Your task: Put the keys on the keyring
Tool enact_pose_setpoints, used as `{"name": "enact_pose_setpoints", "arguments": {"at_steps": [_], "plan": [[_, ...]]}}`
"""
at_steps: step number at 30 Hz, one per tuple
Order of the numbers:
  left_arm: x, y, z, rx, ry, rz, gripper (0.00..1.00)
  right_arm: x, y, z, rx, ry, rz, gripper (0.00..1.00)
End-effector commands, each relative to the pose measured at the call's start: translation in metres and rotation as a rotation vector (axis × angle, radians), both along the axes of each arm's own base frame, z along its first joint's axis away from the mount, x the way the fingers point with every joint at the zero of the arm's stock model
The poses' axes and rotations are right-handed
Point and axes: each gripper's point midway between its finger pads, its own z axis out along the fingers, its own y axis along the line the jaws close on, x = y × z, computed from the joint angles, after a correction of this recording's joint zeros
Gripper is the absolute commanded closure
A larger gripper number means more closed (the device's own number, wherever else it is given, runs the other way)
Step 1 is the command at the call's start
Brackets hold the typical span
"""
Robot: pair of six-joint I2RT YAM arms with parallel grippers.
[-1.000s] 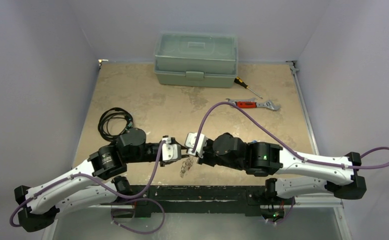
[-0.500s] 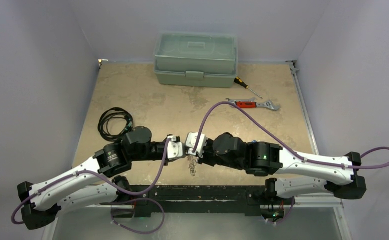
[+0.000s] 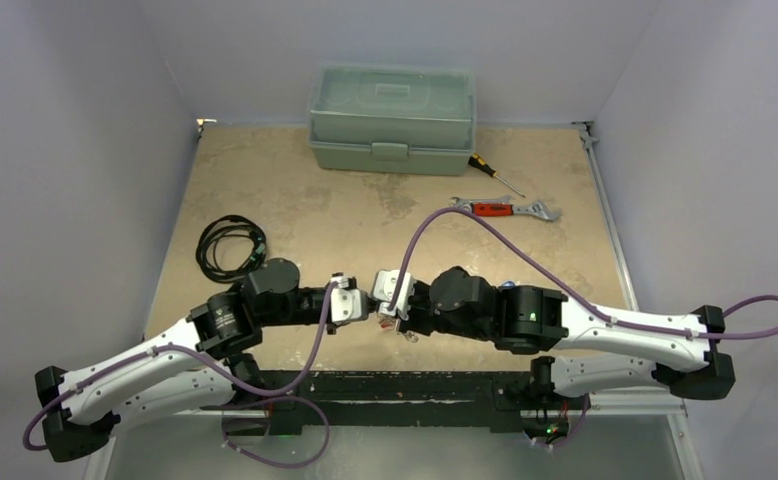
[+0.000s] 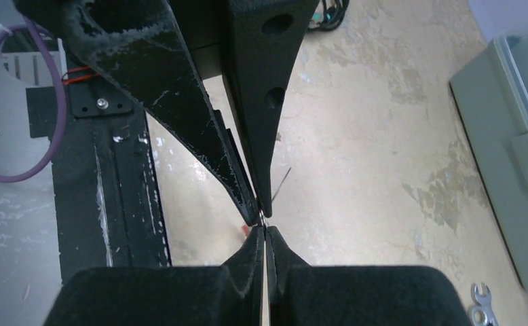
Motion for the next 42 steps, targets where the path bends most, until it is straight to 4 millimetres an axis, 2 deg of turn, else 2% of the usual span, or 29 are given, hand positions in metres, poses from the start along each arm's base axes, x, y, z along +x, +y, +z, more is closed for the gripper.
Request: {"name": "enact_pose_setpoints", "arguments": {"at_steps": [1, 3, 5, 9, 14, 17, 20, 25, 31, 37, 42], "plan": [[0.002, 0.0, 0.013, -0.09, -0.027, 0.02, 1.0, -0.011, 0.017, 0.048, 0.215, -0.032, 0.072, 1.0], [0.0, 0.002, 0.017, -0.119, -0.03, 0.021, 1.0, -0.011, 0.017, 0.052, 0.249, -0.035, 0.068, 0.94], [-0.002, 0.003, 0.024, -0.156, -0.035, 0.021, 1.0, -0.01, 0.016, 0.059, 0.29, -0.039, 0.059, 0.76], [-0.006, 0.009, 0.038, -0.231, -0.046, 0.026, 1.0, -0.01, 0.009, 0.077, 0.407, -0.031, 0.032, 0.59], [-0.011, 0.017, 0.049, -0.306, -0.05, 0.029, 1.0, -0.009, -0.015, 0.112, 0.587, -0.048, 0.0, 0.47], [-0.014, 0.02, 0.054, -0.33, -0.062, 0.026, 1.0, -0.015, -0.028, 0.123, 0.675, -0.046, 0.017, 0.42], [-0.019, 0.022, 0.06, -0.357, -0.075, 0.006, 1.0, -0.02, -0.033, 0.121, 0.708, -0.031, 0.059, 0.43], [-0.032, 0.028, 0.08, -0.452, -0.112, -0.047, 1.0, -0.044, -0.023, 0.109, 0.692, 0.039, 0.266, 0.49], [-0.045, 0.038, 0.096, -0.543, -0.125, -0.083, 1.0, -0.062, -0.013, 0.103, 0.673, 0.071, 0.423, 0.56], [-0.056, 0.04, 0.099, -0.568, -0.124, -0.136, 1.0, -0.063, 0.0, 0.102, 0.68, 0.074, 0.462, 0.65], [-0.06, 0.04, 0.099, -0.573, -0.126, -0.158, 1.0, -0.056, 0.004, 0.107, 0.69, 0.05, 0.453, 0.7]]}}
